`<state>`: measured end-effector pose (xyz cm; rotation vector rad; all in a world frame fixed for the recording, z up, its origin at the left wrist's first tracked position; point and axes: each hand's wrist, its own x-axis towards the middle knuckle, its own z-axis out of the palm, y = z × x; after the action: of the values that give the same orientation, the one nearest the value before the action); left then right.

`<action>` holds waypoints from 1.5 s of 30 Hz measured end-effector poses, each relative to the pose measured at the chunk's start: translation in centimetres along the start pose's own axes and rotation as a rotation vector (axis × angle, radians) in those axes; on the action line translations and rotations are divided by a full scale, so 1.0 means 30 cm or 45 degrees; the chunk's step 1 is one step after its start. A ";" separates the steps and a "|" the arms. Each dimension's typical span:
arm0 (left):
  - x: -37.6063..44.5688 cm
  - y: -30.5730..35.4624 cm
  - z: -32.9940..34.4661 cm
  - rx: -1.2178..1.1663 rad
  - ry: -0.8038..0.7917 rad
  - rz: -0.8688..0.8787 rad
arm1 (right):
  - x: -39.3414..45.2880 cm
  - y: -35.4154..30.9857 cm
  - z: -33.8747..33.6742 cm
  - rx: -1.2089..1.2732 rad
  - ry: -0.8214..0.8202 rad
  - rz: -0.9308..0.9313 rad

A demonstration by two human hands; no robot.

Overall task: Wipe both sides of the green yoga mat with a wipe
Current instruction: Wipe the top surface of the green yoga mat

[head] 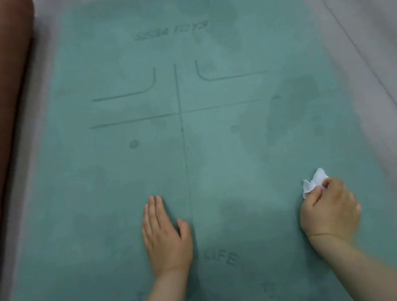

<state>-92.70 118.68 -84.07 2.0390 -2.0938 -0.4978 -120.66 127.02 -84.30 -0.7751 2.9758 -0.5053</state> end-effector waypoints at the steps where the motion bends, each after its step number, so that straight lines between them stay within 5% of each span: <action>1: -0.012 -0.021 -0.002 -0.017 0.049 -0.077 | -0.003 0.001 0.000 0.024 0.011 -0.012; 9: -0.166 -0.026 0.041 0.199 0.113 -0.233 | 0.003 0.023 0.012 0.113 -0.011 0.024; 13: -0.160 -0.035 0.039 0.185 0.155 -0.237 | -0.018 -0.033 0.032 0.283 -0.077 -0.615; 19: -0.159 -0.048 0.053 0.177 0.222 -0.220 | 0.180 -0.554 0.206 0.363 -0.306 -0.972; 24: -0.161 -0.044 0.051 0.150 0.240 -0.233 | 0.250 -0.791 0.266 0.247 -0.498 -1.014; 26: -0.158 -0.042 0.046 0.145 0.232 -0.238 | 0.112 -0.723 0.215 0.315 -0.654 -1.314; 30: -0.159 -0.046 0.044 0.147 0.228 -0.239 | -0.162 -0.414 0.024 0.226 -1.292 -2.191; 32: -0.160 -0.042 0.042 0.143 0.229 -0.240 | -0.112 -0.406 0.022 0.151 -1.273 -2.555; 34: -0.160 -0.039 0.041 0.136 0.233 -0.241 | 0.034 -0.545 0.106 0.189 -0.898 -2.460; 36: -0.159 -0.039 0.042 0.140 0.231 -0.250 | 0.239 -0.730 0.199 0.213 -0.458 -1.972; 39: -0.161 -0.039 0.044 0.149 0.222 -0.249 | 0.472 -0.860 0.245 0.165 -0.323 -1.049; 40: -0.163 -0.038 0.044 0.155 0.221 -0.247 | 0.448 -0.854 0.249 0.210 -0.318 -0.971; 43: -0.163 -0.038 0.043 0.157 0.211 -0.263 | 0.214 -0.731 0.209 0.365 -0.433 -1.397; 45: -0.161 -0.033 0.041 0.157 0.199 -0.276 | 0.046 -0.558 0.111 0.359 -0.807 -1.902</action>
<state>-91.98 123.63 -85.07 2.3063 -1.8683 -0.2335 -113.64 111.56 -82.08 -2.3696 1.2840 -0.4696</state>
